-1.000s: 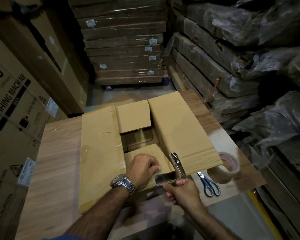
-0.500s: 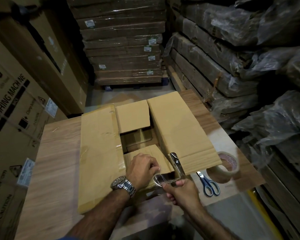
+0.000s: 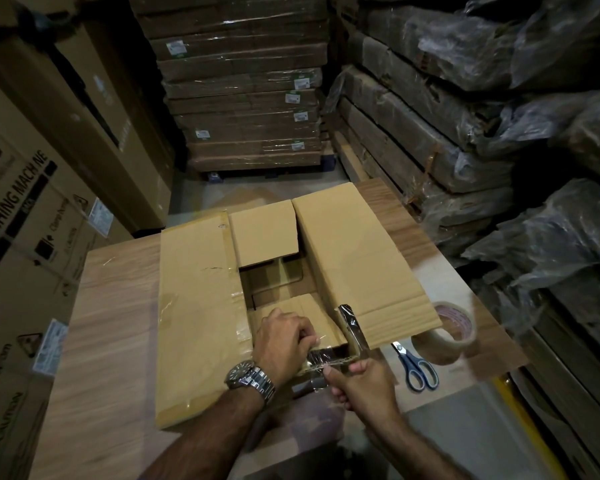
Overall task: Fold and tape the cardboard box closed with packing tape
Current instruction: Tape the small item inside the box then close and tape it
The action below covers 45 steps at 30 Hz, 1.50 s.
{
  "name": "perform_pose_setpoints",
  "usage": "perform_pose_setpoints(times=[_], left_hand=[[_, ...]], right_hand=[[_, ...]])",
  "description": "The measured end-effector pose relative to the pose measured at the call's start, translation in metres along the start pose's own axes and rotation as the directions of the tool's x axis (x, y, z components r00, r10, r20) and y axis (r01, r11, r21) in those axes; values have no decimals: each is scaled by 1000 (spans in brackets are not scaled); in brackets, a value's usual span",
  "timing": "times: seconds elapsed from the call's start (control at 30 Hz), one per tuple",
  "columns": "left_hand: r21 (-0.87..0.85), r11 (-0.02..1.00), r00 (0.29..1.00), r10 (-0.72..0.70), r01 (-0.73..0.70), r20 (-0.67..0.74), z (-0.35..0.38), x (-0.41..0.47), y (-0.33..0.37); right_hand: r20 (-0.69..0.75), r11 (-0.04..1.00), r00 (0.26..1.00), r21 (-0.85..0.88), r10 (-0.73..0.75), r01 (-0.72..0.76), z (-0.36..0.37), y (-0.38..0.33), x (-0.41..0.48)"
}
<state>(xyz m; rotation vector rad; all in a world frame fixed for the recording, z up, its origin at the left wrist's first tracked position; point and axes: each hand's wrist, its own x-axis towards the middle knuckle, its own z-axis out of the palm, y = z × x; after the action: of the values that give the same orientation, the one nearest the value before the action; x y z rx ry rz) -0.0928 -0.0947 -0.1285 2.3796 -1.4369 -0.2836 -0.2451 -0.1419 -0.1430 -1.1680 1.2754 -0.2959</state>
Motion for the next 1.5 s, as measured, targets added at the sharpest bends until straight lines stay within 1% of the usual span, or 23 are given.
perform_pose_setpoints(times=[0.1, 0.2, 0.27, 0.43, 0.6, 0.7, 0.8, 0.87, 1.0, 1.13, 1.3, 1.37, 1.43, 1.47, 1.5], left_hand=[[-4, 999, 999, -37, 37, 16, 3, -3, 1], [-25, 997, 997, -72, 72, 3, 4, -4, 3], [-55, 995, 997, -83, 83, 0, 3, -5, 4], [66, 994, 996, 89, -89, 6, 6, -6, 9], [190, 973, 991, 120, -129, 58, 4, -6, 9], [242, 960, 985, 108, -138, 134, -2, -10, 12], [267, 945, 960, 120, -189, 255, -11, -18, 9], [319, 923, 951, 122, -214, 285, -13, -23, 6], [308, 934, 970, 118, -181, 213, -8, -30, 4], [284, 950, 982, 86, -132, 169, 0, -35, 1], [295, 949, 988, 74, -112, 138, 8, -39, -1], [302, 945, 984, 79, -125, 159, 11, -42, -3], [315, 940, 984, 82, -128, 155, 14, -43, -5], [315, 941, 986, 79, -123, 149, 14, -44, -5], [310, 943, 987, 76, -118, 144, 14, -43, -4]], right_hand=[[-14, 1000, 1000, -6, -20, 20, 1, 3, 2], [-31, 999, 999, -27, -31, 30, 2, 7, 4], [-42, 999, 998, 5, -38, 38, 3, 10, 4], [-87, 993, 991, 43, -104, 108, 5, 15, 2], [-130, 986, 978, 28, -162, 167, 7, 21, 1], [-138, 980, 971, 5, -195, 198, 7, 25, 2], [-154, 972, 961, -80, -232, 222, 9, 29, 3], [-156, 967, 955, -71, -253, 245, 10, 33, 5], [-173, 952, 937, -22, -304, 305, 10, 34, 6], [-178, 951, 934, -25, -308, 309, 12, 37, 8], [-205, 945, 932, -202, -299, 259, -1, 46, 11], [-138, 912, 925, -271, -355, 309, -10, 52, 9], [-35, 838, 880, -324, -474, 439, -16, 52, 3], [15, 774, 831, -354, -557, 525, -18, 49, 1], [52, 682, 757, -395, -652, 615, -19, 44, 0]])
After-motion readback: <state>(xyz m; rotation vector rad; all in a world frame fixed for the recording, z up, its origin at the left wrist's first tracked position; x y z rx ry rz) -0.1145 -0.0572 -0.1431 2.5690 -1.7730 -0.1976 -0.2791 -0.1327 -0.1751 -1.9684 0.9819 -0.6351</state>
